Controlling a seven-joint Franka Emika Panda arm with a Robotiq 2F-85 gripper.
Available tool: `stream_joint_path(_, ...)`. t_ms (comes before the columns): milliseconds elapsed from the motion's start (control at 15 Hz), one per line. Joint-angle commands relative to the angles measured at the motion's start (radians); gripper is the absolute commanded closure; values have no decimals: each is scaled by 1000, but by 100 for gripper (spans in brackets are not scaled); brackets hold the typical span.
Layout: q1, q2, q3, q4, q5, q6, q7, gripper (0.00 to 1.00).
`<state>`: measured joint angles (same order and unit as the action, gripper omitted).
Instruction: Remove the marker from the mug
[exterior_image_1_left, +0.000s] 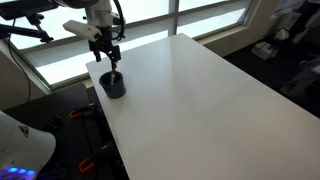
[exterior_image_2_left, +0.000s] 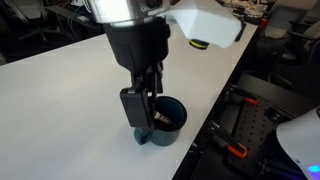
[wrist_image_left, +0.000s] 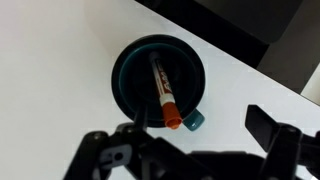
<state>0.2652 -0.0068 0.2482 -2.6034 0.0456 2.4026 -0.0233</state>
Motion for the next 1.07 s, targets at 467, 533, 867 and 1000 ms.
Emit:
stream_joint_path(467, -6, -14, 1, -34, -33, -24, -191, 13)
stream_joint_path(533, -8, -13, 0, -37, -37, -22, -198, 15)
stream_joint_path(867, -26, -3, -17, -41, -95, -20, -201, 9)
stream_joint_path(1000, -36, 2, -25, -45, -127, -15, -200, 10)
